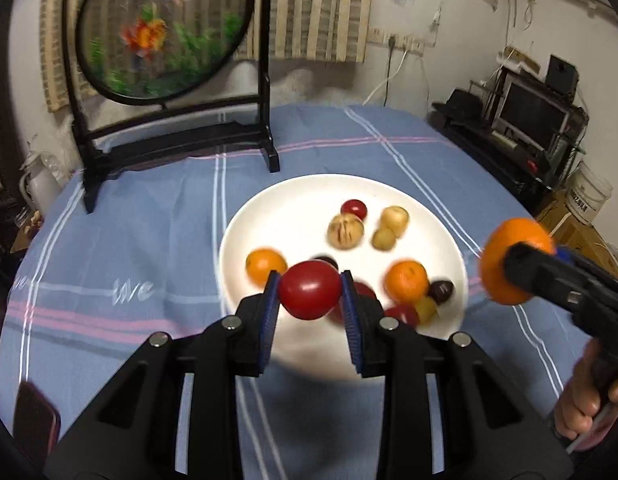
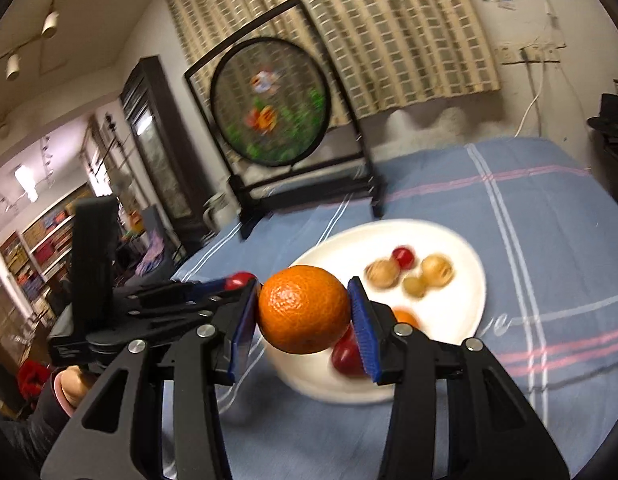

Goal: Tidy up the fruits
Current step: 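Carry the orange and red tomato onto the plate and open both tools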

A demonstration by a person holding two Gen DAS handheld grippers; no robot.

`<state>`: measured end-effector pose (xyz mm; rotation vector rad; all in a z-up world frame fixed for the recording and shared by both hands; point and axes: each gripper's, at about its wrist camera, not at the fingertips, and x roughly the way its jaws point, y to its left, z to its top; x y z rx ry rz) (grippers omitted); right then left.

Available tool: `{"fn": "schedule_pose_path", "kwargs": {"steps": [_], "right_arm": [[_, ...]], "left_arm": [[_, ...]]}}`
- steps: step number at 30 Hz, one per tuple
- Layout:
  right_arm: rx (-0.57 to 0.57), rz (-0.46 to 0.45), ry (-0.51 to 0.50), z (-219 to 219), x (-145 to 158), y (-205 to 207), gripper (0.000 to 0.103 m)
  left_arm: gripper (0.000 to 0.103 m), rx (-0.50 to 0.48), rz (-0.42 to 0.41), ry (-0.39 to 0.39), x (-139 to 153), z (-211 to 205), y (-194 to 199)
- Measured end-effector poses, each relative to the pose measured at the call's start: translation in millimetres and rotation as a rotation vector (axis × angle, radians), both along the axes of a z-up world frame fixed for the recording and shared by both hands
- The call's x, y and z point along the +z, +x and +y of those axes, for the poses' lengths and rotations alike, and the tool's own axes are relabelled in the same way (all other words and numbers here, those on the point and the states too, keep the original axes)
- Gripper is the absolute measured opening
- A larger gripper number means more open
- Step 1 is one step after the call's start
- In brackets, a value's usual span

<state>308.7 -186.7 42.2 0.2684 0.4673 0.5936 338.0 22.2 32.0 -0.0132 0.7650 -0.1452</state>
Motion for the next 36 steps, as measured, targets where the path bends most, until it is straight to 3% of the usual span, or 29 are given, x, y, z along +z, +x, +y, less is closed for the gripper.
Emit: {"fn": "schedule_pose_path", "kwargs": {"steps": [5, 12, 13, 14, 15, 17, 21, 25, 28, 32, 36], "right_arm": [[-0.039, 0.0, 0.028, -10.8, 3.3, 27.3, 0.045], [-0.045, 0.024, 0.004, -15.8, -9.8, 36.2, 0.045], [-0.045, 0.026, 0.0, -15.8, -10.0, 37.3, 0.045], [-0.047, 0.025, -0.004, -15.5, -10.5, 37.3, 0.045], [-0.047, 0.024, -0.006, -14.9, -10.1, 36.8, 0.045], [-0.048, 0.022, -0.007, -14.5, -9.8, 37.5, 0.045], [-0.054, 0.027, -0.043, -7.8, -9.7, 45.1, 0.045], [-0.065, 0.063, -0.117, 8.8, -18.0, 64.0, 0.045], [-0.08, 0.087, -0.203, 27.5, -27.2, 83.4, 0.045], [-0.102, 0.116, -0.293, 46.4, -35.3, 100.7, 0.045], [-0.097, 0.157, -0.311, 51.9, -41.9, 110.5, 0.045]], "left_arm": [[0.03, 0.039, 0.086, 0.082, -18.0, -9.9, 77.8], [0.031, 0.071, 0.171, 0.1, -50.8, -16.3, 120.9], [0.033, 0.079, 0.174, 0.096, -52.8, -15.5, 122.7], [0.045, 0.09, 0.173, 0.095, -53.7, -14.7, 123.1], [0.056, 0.105, 0.163, 0.096, -53.0, -13.0, 122.0], [0.059, 0.14, 0.135, 0.111, -47.0, -8.8, 115.4], [0.085, 0.216, 0.074, 0.095, -24.1, 9.2, 84.6], [0.088, 0.25, 0.015, 0.099, -9.4, 22.0, 48.5], [0.089, 0.281, -0.001, 0.043, -10.3, 31.4, 25.9], [0.089, 0.285, 0.022, -0.029, -15.2, 38.3, 12.3], [0.089, 0.279, 0.004, -0.032, -14.3, 37.5, 3.2]]}}
